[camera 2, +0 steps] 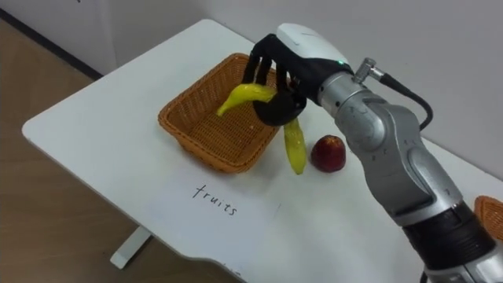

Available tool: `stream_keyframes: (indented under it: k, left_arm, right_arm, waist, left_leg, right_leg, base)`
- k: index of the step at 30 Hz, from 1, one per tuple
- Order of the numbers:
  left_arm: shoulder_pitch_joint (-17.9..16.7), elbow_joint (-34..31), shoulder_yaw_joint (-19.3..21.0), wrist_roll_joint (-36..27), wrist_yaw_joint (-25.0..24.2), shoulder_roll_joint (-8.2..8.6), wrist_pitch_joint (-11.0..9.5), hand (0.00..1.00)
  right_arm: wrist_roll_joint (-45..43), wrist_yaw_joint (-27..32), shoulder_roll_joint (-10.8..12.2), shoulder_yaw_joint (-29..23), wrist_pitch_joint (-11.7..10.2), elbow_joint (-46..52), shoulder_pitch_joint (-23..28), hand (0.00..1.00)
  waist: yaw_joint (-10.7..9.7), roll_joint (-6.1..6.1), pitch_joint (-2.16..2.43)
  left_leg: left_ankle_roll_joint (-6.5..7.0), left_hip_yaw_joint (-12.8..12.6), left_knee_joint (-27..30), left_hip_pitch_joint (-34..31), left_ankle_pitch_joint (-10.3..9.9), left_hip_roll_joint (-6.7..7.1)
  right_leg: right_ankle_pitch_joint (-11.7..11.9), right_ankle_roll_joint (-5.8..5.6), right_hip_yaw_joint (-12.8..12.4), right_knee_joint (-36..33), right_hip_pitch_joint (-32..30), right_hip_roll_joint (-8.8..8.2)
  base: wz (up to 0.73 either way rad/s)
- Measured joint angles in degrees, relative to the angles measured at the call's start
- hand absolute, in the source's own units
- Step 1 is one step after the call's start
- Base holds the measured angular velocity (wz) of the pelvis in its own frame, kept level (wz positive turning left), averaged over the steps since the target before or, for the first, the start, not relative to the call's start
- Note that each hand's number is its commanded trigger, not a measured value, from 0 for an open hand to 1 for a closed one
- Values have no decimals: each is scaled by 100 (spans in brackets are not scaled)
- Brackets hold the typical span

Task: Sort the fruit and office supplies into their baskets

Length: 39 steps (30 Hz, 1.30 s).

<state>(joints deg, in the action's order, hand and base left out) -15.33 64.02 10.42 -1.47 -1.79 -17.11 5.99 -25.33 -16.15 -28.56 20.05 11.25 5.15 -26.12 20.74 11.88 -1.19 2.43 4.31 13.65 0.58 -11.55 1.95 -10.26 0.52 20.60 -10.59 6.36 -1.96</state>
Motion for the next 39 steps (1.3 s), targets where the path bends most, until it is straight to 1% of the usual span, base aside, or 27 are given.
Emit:
stream_keyframes:
  k: [5, 12, 14, 16, 18, 20, 21, 22, 23, 25, 27, 30, 34, 39]
  left_arm:
    - [-102, -1, 64, -3, 11, 3, 6, 0]
    - [-177, -4, 65, 0, 15, 35, 23, 0]
    - [-188, -9, 66, -1, 13, 36, 42, 0]
    - [-188, -58, 73, 1, 6, 36, 104, 0]
    - [-188, -125, 73, 1, 3, 37, 115, 0]
    - [-188, -195, 73, 1, 4, 43, 118, 0]
    - [-188, -225, 73, 3, 5, 43, 117, 0]
    - [-187, -221, 74, 4, 9, 43, 117, 0]
    - [-188, -212, 74, 3, 9, 43, 121, 0]
    - [-174, -211, 74, 50, 6, 45, 170, 0]
    - [-151, -211, 71, 185, 6, 45, 207, 0]
    - [-107, -211, 71, 236, 7, 45, 209, 0]
    - [-67, -212, 71, 239, 7, 44, 205, 0]
    - [-47, -211, 68, 243, 3, 44, 186, 0]
  right_arm:
    - [-1, 133, 33, 0, -25, 9, 0, 100]
    - [-1, 231, 42, 0, -69, 9, 0, 100]
    - [0, 231, 46, 0, -65, 8, 0, 100]
    - [5, 251, 134, 2, -55, -5, 0, 100]
    - [4, 313, 172, 41, -56, -6, 0, 75]
    - [3, 343, 172, 88, -54, -6, 0, 42]
    - [3, 344, 173, 125, -49, -7, 0, 29]
    - [5, 344, 182, 144, -49, -9, 0, 6]
    - [4, 344, 184, 145, -49, -9, 0, 0]
    - [4, 345, 186, 148, -47, -29, 0, 0]
    - [8, 347, 196, 171, -47, -89, 0, 0]
    - [17, 364, 225, 180, -136, -367, -1, 0]
    - [15, 393, 225, 180, -125, -684, -1, 0]
    - [15, 451, 225, 181, -142, -699, -1, 0]
  waist:
    - [1, -30, 3]
    - [0, -63, 22]
    - [28, -64, 22]
    - [32, -65, 23]
    - [51, -65, 23]
    - [145, -66, 23]
    - [174, -66, 23]
    - [180, -66, 23]
    - [196, -66, 23]
    - [262, -66, 23]
    - [278, -67, 22]
    - [284, -67, 22]
    - [285, -69, 21]
    - [278, -69, 21]
  left_leg:
    - [-2, 26, 25, -10, -1, 7]
    - [-1, 66, 32, -15, 0, 26]
    - [0, 77, 31, -16, 0, 30]
    - [3, 120, 30, -6, 3, 47]
    - [10, 163, 28, -2, 8, 63]
    - [14, 168, 17, 2, 10, 71]
    - [19, 202, 16, -2, 13, 81]
    - [27, 217, 10, 3, 18, 86]
    - [28, 218, 4, 4, 18, 89]
    - [32, 234, -2, 4, 21, 95]
    - [35, 242, -4, 6, 25, 96]
    - [34, 255, -6, 10, 26, 97]
    - [32, 255, -7, 10, 27, 98]
    - [29, 253, -13, 11, 30, 98]
  right_leg:
    - [0, -1, 1, -3, 8, -2]
    - [-2, -3, 7, -4, 17, -10]
    - [-3, -4, 58, -3, 23, -17]
    - [-14, -23, 168, -2, 49, -40]
    - [-22, -34, 213, -3, 62, -52]
    - [-23, -37, 235, -1, 62, -60]
    - [-24, -38, 272, -2, 72, -68]
    - [-24, -39, 324, -4, 83, -79]
    - [-26, -42, 326, -2, 84, -80]
    - [-27, -43, 340, 3, 92, -81]
    - [-28, -46, 342, 6, 99, -84]
    - [-32, -52, 367, 7, 117, -84]
    - [-34, -55, 365, 7, 114, -84]
    - [-34, -55, 363, 6, 108, -83]
  base:
    - [1]
    - [1]
    - [2]
    - [9]
    - [11]
    - [5]
    - [12]
    - [12]
    - [8]
    - [4]
    - [6]
    - [1]
    - [0]
    - [0]
